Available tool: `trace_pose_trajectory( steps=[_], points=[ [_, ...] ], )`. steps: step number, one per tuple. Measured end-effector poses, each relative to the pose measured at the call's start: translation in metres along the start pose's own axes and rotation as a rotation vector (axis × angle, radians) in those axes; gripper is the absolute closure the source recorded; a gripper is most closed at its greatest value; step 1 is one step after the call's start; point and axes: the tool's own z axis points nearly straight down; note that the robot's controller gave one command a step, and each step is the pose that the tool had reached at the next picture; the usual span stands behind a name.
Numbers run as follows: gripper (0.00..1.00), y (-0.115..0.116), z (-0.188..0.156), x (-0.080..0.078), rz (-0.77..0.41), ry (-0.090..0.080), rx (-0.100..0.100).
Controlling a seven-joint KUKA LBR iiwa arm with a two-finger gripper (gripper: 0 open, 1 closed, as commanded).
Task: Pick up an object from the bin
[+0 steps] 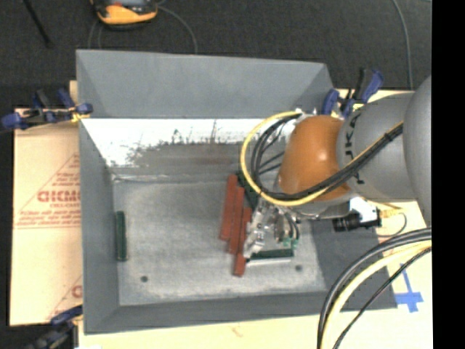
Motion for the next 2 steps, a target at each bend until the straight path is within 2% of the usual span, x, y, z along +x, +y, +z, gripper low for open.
trace_pose_trajectory(
  steps=[1, 2],
  points=[
    [1.00, 0.002, -0.004, 0.002, 0.002, -0.024, -0.001],
    [0.00, -0.007, -0.007, -0.046, 0.143, -0.045, -0.006]
  ],
)
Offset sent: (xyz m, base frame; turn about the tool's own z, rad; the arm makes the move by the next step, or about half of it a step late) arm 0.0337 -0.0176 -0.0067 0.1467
